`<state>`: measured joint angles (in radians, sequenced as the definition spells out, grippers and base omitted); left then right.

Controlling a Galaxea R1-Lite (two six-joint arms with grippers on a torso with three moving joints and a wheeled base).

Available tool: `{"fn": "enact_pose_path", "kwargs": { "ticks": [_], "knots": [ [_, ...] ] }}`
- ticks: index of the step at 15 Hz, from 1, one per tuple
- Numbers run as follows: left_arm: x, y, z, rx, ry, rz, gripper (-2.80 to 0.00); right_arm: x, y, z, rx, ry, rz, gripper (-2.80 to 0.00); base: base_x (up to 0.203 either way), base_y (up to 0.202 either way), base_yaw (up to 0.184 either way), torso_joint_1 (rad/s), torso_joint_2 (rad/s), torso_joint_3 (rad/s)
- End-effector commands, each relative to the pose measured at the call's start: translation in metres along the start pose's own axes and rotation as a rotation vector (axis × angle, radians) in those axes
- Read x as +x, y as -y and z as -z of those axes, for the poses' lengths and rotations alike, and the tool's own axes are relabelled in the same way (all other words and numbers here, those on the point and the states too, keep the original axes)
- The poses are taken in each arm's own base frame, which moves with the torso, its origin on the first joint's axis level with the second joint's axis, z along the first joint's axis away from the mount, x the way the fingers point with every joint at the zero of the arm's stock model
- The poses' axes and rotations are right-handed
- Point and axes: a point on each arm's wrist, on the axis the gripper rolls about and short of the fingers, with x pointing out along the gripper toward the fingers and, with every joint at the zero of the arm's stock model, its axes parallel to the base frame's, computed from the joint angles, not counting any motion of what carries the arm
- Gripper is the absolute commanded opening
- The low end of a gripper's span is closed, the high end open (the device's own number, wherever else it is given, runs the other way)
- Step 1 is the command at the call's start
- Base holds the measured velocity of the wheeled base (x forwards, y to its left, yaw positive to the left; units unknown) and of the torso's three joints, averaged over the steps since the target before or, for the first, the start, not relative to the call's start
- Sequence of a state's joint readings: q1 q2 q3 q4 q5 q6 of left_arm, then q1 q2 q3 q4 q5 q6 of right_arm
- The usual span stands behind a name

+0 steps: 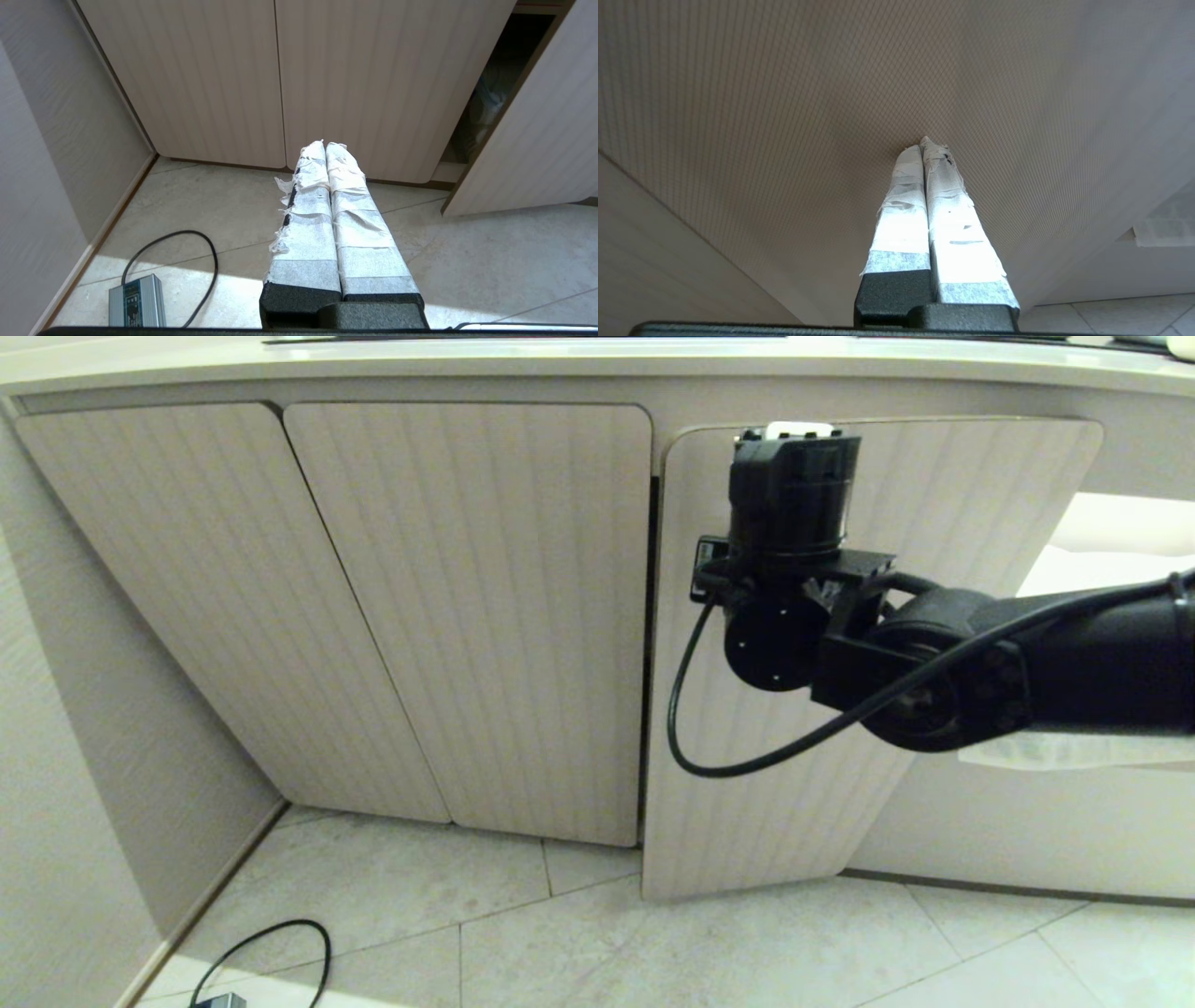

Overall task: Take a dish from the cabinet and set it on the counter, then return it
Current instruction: Close the cabinet door

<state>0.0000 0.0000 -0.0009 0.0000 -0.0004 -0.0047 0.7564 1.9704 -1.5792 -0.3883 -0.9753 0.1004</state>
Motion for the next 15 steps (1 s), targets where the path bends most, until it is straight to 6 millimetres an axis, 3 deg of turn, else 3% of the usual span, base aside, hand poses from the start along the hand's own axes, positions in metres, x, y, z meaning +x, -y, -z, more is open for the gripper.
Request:
{"fn": "enact_pose_path", "kwargs": {
  "ticks": [1,8,15],
  "knots": [
    [0.0,0.0,0.0,0.0,0.0,0.0,-2.8,0.007,-0.004,0.0,-0.007,-0.004,0.009,-2.8,0.0,0.0,0.0,0.0,0.0,0.0],
    [0.0,0.0,0.0,0.0,-0.001,0.001,-2.8,0.027,-0.009,-0.002,-0.089,-0.067,0.007,-2.8,0.0,0.0,0.0,0.0,0.0,0.0],
    [0.0,0.0,0.0,0.0,-0.001,0.0,-2.8,0.024,0.012,-0.016,-0.15,-0.137,-0.068,-2.8,0.0,0.0,0.0,0.0,0.0,0.0]
  ]
}}
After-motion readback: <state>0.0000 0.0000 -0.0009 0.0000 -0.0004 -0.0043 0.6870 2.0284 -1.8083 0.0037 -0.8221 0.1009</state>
